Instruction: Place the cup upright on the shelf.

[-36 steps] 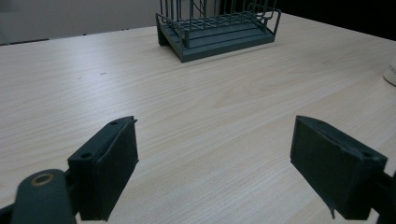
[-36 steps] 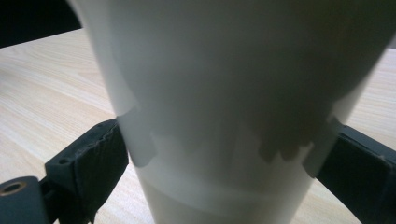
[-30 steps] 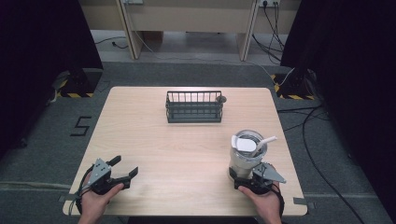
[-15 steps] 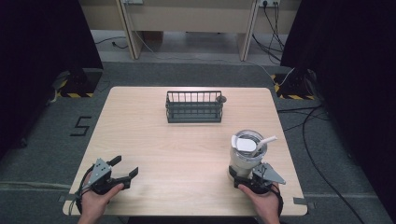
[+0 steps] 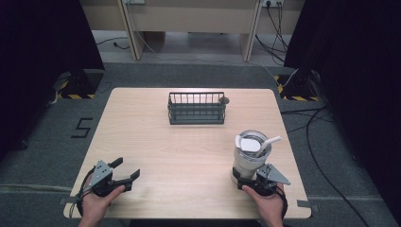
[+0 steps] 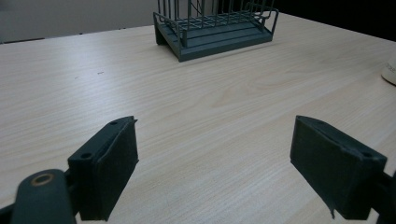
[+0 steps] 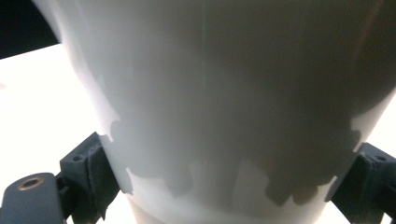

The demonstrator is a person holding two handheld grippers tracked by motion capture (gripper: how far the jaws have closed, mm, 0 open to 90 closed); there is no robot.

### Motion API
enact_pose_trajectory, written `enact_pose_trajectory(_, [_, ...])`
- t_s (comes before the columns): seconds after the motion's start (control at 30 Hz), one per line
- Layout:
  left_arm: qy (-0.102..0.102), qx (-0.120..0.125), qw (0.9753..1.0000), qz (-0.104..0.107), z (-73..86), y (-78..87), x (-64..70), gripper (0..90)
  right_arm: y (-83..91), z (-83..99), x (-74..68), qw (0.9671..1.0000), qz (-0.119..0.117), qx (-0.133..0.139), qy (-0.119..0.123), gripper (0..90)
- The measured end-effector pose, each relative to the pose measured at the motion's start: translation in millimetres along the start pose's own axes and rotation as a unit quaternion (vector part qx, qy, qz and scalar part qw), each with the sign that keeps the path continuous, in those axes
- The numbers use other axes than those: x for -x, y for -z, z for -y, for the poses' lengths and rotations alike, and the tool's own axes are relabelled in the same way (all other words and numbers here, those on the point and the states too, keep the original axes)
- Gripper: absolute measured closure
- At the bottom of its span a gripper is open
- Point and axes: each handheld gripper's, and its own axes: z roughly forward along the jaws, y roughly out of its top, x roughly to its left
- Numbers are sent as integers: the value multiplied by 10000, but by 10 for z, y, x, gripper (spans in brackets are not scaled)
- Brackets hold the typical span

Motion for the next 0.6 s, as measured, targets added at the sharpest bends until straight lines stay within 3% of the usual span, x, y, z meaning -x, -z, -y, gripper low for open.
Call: enact_pose_trajectory(0.6, [21, 4, 10000, -39, 3, 7, -5, 144, -63, -210, 39, 9999, 17, 74, 66, 119])
